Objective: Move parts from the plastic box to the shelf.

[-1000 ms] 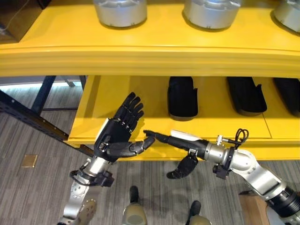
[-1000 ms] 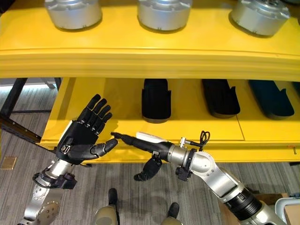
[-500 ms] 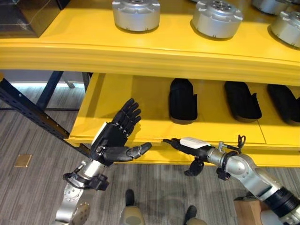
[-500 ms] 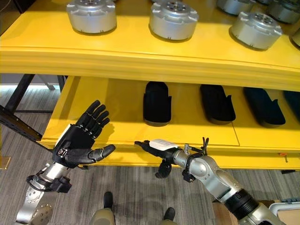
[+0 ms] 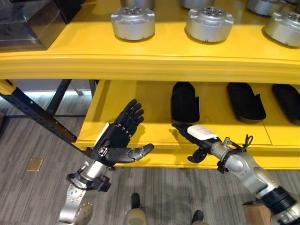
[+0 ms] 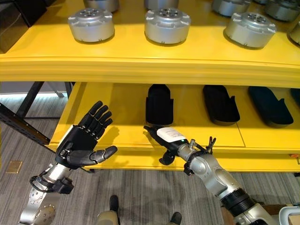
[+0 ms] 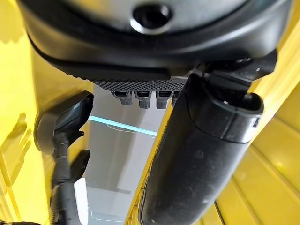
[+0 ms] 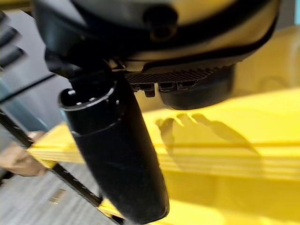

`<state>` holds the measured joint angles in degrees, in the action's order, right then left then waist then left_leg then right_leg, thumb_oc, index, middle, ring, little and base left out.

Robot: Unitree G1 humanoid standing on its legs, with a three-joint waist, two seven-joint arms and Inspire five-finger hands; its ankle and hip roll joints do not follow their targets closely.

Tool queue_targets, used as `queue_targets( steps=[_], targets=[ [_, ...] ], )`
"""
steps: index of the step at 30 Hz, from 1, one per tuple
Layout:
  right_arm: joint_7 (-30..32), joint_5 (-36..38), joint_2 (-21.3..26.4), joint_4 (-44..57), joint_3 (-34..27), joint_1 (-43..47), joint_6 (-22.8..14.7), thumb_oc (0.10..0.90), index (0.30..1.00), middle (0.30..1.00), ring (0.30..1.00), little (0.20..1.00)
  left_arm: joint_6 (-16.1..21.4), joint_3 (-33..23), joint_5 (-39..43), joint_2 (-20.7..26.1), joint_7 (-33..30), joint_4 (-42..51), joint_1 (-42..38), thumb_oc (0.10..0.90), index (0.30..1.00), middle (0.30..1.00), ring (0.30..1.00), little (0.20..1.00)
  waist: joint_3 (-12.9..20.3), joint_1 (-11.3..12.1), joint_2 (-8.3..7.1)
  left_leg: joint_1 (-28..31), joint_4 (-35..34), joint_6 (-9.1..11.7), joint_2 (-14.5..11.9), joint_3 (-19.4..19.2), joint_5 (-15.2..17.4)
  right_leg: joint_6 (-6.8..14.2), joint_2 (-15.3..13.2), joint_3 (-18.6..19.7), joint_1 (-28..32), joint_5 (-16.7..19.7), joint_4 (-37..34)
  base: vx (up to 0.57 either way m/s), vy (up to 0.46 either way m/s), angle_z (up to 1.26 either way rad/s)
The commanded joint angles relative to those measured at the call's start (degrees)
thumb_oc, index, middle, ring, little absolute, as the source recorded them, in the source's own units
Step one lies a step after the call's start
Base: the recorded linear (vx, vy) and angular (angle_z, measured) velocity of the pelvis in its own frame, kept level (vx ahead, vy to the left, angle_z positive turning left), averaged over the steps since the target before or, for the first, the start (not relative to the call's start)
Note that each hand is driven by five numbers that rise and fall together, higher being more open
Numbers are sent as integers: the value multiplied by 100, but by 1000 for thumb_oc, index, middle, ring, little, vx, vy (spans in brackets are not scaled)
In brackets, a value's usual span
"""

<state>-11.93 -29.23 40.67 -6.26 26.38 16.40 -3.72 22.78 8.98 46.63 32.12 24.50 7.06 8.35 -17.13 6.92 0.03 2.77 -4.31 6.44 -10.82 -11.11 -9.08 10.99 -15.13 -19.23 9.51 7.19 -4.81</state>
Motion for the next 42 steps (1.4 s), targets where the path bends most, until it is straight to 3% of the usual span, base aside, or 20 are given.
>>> queue_targets(
  steps=[1,18,27,42],
  targets=[
    [455,-57,-97,-80,102,655,-116,900,1000,1000,1000,1000,329,-52,144,-63,329,312,-323,900,1000,1000,1000,1000,321,169,-96,185,567,-13,-309,-407,795,-170,-164,-260,-340,-621,749,0,0,0],
    [633,-156,-455,-1654,735,1271,127,900,1000,1000,1000,1000,128,97,128,-122,649,132,-625,900,1000,1000,1000,1000,320,380,-77,155,514,10,-309,-307,723,-193,-173,-434,-318,-625,781,-3,-6,2],
    [1171,232,-788,-2790,680,1631,311,900,1000,1000,1000,1000,-53,197,80,-187,778,50,-832,900,1000,1000,1000,1000,352,504,1,135,522,11,-288,-244,729,-211,-180,-526,-283,-624,786,2,-8,1],
    [1305,425,-972,-3676,556,2000,535,900,1000,1000,1000,1000,-179,234,177,-174,834,5,-965,900,1000,1000,1000,1000,419,569,81,177,471,26,-275,-224,705,-237,-183,-587,-225,-616,756,0,0,1]
  ],
)
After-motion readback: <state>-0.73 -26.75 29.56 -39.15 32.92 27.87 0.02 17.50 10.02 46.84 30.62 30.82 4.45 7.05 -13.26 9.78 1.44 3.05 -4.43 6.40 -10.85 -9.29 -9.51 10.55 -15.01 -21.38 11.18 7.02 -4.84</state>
